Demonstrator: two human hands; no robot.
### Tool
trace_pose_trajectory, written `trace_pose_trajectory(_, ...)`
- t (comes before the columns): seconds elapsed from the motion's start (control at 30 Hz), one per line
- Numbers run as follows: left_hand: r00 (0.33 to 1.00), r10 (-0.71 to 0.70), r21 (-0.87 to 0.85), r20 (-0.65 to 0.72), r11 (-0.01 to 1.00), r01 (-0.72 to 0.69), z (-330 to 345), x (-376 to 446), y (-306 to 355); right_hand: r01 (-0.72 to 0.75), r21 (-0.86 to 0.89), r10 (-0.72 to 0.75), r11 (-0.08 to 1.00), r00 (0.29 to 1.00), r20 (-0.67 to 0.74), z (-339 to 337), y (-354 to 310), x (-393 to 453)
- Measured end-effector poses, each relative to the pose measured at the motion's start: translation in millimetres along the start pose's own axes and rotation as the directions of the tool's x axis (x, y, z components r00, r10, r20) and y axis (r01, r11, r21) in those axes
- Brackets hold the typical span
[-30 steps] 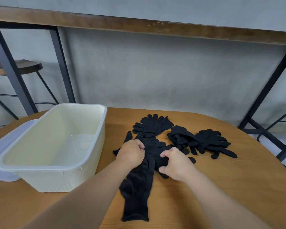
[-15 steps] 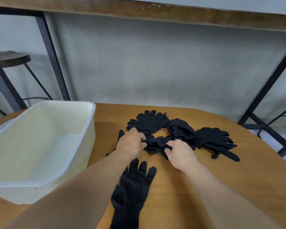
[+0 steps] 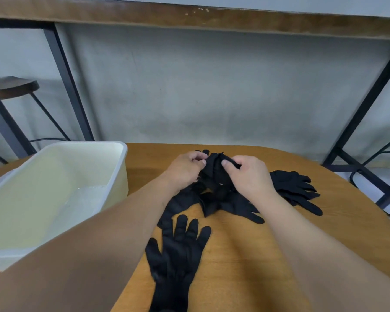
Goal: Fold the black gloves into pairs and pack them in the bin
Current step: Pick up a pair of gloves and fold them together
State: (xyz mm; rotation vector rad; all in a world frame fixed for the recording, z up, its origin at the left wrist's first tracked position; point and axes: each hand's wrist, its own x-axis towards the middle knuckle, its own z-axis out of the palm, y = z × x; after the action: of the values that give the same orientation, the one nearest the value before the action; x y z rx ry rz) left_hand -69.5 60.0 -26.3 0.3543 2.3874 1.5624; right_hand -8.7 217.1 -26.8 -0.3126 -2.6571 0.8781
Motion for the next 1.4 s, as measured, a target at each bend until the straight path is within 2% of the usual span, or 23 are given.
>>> trace_pose_trajectory(0.1, 0.996, -0.025, -0.211, 0.083, 0.977, 0.042, -6.5, -6.1, 9.7, -0.179, 0.288, 0.148, 0.941, 0.981, 0.126, -15.3, -8.4, 4.9)
trace_pose_trajectory(0.17, 0.993, 0.015, -0.106, 0.118, 0.994, -0.002, -10.5, -10.9, 12.1, -0.29, 0.417, 0.208, 0.861, 0.95, 0.232, -26.2, -12.9, 2.9)
trace_pose_trajectory(0.23, 0.994, 0.09, 0.075, 0.061, 0.993, -0.095, -12.8, -17.8, 16.6, -0.328, 0.403, 0.204, 0.854, 0.925, 0.32, -36.0, -15.0, -1.8)
trace_pose_trajectory(0.27, 0.991, 0.13, 0.107, 0.007, 0.986, -0.13, -14.2, -20.8, 19.3, -0.328, 0.366, 0.199, 0.871, 0.916, 0.348, -39.0, -14.0, -2.4)
trace_pose_trajectory(0.33, 0.988, 0.143, 0.051, -0.06, 0.989, -0.14, -18.7, -28.4, 26.6, -0.288, 0.232, 0.191, 0.929, 0.91, 0.367, -44.0, -14.4, -5.0)
trace_pose_trajectory(0.4, 0.99, 0.134, 0.033, -0.043, 0.991, -0.133, -25.2, -35.4, 35.1, -0.201, 0.131, 0.148, 0.971, 0.932, 0.33, -49.0, -19.2, -7.6)
trace_pose_trajectory(0.57, 0.983, 0.136, 0.203, 0.12, 0.966, -0.159, -37.5, -53.4, 59.3, 0.09, 0.209, -0.143, 0.974, 0.956, 0.255, -61.5, -48.7, -20.2)
trace_pose_trajectory(0.7, 0.979, 0.158, 0.264, 0.125, 0.946, -0.186, -49.7, -70.8, 72.1, 0.195, 0.178, -0.221, 0.964, 0.966, 0.134, -70.9, -69.8, -32.8)
trace_pose_trajectory(0.83, 0.979, 0.186, 0.265, 0.088, 0.943, -0.203, -61.7, -90.1, 69.9, 0.181, 0.173, -0.213, 0.968, 0.959, 0.188, -76.8, -78.9, -48.1)
trace_pose_trajectory(1.0, 0.984, 0.169, 0.31, 0.056, 0.934, -0.178, -71.5, -105.0, 58.9, -0.01, 0.278, -0.076, 0.961, 0.952, 0.297, -67.3, -79.6, -61.5)
trace_pose_trajectory(1.13, 0.984, 0.164, 0.303, 0.075, 0.936, -0.179, -76.5, -112.1, 54.7, -0.038, 0.356, -0.096, 0.934, 0.931, 0.352, -62.8, -84.2, -72.1)
trace_pose_trajectory(1.3, 0.986, 0.156, 0.289, 0.059, 0.943, -0.167, -76.6, -117.8, 47.8, -0.031, 0.334, -0.086, 0.942, 0.94, 0.331, -50.7, -92.1, -78.2)
trace_pose_trajectory(1.4, 0.978, 0.207, 0.253, -0.004, 0.947, -0.199, -77.2, -119.6, 45.6, -0.001, 0.373, -0.096, 0.928, 0.966, 0.241, -46.1, -95.0, -78.0)
